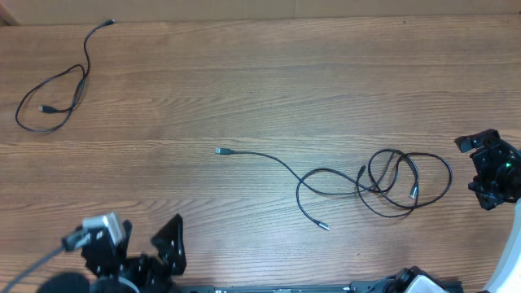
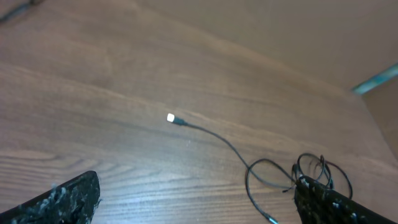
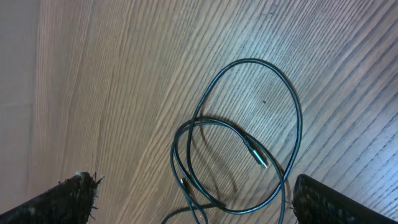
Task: Untangle cables
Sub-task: 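Move the left gripper toward the cable loops at table center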
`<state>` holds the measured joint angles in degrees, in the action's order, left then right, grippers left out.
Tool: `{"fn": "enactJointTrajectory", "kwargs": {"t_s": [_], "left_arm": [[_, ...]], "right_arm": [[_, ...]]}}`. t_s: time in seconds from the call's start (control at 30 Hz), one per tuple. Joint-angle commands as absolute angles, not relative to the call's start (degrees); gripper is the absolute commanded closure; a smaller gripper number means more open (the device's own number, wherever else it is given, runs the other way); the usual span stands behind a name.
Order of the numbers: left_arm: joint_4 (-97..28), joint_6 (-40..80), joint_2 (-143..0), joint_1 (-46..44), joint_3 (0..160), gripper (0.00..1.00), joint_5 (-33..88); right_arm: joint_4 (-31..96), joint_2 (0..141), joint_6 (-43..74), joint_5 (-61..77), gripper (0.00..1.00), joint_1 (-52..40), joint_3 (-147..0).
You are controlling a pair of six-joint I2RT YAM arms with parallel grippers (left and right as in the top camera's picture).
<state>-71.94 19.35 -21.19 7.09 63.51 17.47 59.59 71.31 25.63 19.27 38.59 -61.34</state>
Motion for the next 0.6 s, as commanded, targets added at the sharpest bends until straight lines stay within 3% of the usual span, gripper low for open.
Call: {"fn": "enactJointTrajectory", "kwargs": {"t_s": [0.0, 0.57], "left_arm": [[-71.50, 19.68, -25.58, 6.61, 63.20, 0.00, 20.16], [-71.20, 23.90, -29.95, 6.61, 63.20, 0.00, 28.18]], "right_arm": [[59.29, 71.40, 25.02, 19.53, 0.00, 38.59, -62.22], [59.29, 71.40, 25.02, 19.53, 0.00, 38.59, -62.22]]}}
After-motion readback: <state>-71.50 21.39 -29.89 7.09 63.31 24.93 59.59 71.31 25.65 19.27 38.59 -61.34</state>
